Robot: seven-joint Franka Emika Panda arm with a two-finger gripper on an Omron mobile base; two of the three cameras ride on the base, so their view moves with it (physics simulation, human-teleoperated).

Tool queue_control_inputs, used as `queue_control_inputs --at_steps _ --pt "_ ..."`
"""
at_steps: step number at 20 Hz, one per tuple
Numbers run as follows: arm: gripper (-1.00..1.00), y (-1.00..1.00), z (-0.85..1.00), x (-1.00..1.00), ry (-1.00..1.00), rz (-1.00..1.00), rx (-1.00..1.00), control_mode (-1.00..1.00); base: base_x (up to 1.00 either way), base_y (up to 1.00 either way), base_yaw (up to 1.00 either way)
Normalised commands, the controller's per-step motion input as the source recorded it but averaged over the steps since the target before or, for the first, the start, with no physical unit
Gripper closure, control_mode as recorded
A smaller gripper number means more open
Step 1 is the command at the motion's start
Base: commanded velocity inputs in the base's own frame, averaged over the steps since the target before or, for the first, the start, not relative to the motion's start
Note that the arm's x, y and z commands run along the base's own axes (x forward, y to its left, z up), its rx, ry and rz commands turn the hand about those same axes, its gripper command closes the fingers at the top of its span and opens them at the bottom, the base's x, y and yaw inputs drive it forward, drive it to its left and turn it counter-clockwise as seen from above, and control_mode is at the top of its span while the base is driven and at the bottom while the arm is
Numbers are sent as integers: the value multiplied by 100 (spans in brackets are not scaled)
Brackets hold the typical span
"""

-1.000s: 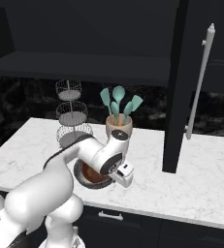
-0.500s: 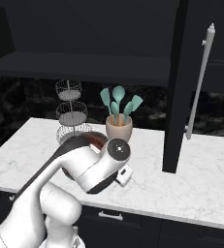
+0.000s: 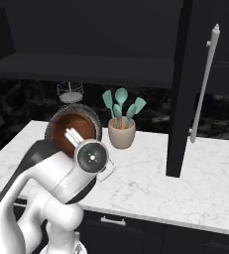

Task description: Pick up the bowls on the counter and stack them on top of one another in the open cabinet. Place the smaller bowl on top of the larger bowl.

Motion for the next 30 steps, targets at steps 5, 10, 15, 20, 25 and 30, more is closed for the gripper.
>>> queue_control_inputs --at_steps 5,10,15,20,25,30 --pt "100 21 100 0 -3 -11 4 -100 0 0 0" --pt "100 11 100 15 -1 -11 5 -100 0 0 0" --pt "100 0 100 86 9 -16 7 -100 0 0 0" --pt "100 0 100 100 8 -20 11 -100 0 0 0" --pt "100 -15 24 100 8 -27 19 -100 0 0 0" --pt "100 -46 -23 52 13 -17 20 -100 0 0 0"
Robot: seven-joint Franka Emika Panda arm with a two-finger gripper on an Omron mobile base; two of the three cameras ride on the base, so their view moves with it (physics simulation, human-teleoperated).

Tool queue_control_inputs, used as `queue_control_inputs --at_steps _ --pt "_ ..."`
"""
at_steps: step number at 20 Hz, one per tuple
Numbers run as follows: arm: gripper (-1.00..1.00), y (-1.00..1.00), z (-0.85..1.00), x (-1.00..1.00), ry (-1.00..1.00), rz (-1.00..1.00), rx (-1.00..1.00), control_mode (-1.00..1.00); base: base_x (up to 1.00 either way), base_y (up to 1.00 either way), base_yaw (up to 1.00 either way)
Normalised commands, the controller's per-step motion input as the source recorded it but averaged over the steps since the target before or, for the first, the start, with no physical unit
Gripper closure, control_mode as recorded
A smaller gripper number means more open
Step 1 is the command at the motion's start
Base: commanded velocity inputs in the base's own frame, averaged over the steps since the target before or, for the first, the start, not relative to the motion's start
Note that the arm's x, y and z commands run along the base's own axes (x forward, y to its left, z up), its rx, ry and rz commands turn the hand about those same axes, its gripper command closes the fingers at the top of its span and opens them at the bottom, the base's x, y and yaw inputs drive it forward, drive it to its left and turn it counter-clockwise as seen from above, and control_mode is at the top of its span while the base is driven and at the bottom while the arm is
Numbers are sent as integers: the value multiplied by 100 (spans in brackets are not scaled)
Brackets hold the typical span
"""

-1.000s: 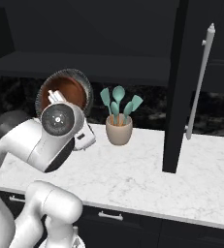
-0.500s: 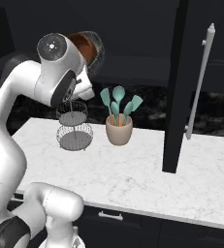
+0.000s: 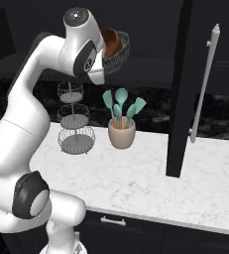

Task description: Pick up the bowls on the counter and stack them on top of one another in the open cabinet. Place the smaller bowl on top of the larger bowl.

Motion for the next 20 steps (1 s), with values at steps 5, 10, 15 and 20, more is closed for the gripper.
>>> queue_control_inputs --at_steps 5,10,15,20 --pt "100 4 -35 57 0 -5 2 -100 0 0 0" --pt "100 8 -40 100 -3 -3 10 -100 0 0 0" --pt "-100 3 -13 71 -4 -3 5 -100 0 0 0" --pt "-100 -15 -15 -46 -13 -2 1 -100 0 0 0"
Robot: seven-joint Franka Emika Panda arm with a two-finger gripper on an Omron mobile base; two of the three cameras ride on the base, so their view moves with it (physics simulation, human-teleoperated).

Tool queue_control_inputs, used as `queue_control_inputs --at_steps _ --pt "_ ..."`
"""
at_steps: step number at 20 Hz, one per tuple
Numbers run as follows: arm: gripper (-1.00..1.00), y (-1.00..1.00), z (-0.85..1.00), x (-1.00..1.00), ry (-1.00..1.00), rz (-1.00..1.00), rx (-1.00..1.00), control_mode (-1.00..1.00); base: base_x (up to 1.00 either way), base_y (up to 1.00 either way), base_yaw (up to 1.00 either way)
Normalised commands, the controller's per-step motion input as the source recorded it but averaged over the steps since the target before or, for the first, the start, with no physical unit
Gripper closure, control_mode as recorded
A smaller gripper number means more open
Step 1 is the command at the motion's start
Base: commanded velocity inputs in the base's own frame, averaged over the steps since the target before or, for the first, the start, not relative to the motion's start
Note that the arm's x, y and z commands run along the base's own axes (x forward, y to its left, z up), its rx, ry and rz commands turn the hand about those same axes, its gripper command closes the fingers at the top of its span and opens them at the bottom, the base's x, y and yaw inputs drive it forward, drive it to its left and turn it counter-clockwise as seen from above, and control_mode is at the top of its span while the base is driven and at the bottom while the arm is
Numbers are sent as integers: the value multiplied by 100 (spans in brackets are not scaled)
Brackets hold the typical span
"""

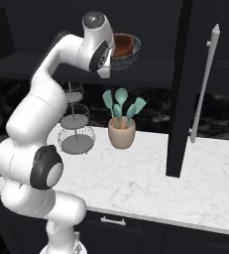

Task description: Pick up the bowls on the counter and stack them on top of one another in the open cabinet. Place the smaller bowl on top of the larger bowl.

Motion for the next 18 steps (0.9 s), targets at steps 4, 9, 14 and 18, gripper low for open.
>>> queue_control_inputs --at_steps 4,9,14,18 --pt "-100 -24 -66 -99 -25 -7 1 -100 0 0 0" --pt "-100 -33 -73 -100 -25 -7 2 -100 0 0 0" --pt "-100 -60 -87 -100 -20 -5 1 -100 0 0 0" --pt "-100 -75 -100 -100 2 -4 0 -100 0 0 0"
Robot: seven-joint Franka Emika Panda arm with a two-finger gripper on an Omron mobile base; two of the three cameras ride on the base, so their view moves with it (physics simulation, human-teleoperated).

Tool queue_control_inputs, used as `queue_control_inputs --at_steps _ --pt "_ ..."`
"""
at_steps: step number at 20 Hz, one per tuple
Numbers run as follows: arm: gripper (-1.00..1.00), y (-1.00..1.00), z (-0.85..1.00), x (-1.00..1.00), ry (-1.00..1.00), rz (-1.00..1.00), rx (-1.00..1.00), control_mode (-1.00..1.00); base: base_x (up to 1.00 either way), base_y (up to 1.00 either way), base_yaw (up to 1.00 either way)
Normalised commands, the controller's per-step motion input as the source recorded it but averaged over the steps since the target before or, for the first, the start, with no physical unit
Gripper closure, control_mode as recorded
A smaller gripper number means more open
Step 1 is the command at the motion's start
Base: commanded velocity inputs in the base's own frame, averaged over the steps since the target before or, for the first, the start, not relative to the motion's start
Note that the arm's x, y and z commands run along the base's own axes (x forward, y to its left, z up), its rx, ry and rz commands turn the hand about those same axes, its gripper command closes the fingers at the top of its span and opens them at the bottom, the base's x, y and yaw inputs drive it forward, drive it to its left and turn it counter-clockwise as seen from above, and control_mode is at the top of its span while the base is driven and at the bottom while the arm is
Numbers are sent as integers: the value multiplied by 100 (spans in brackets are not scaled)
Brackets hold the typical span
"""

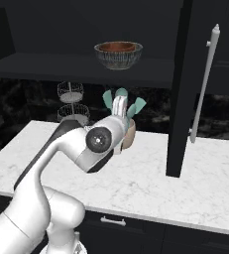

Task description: Pick up the bowls on the counter and stack them on top of one another in the open cabinet. Place the smaller bowl on top of the larger bowl.

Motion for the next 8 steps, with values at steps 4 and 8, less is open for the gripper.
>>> queue_control_inputs --at_steps 4,8 --pt "-100 -84 -100 -100 17 0 -6 -100 0 0 0" --pt "-100 -51 -81 -76 28 -3 -11 -100 0 0 0"
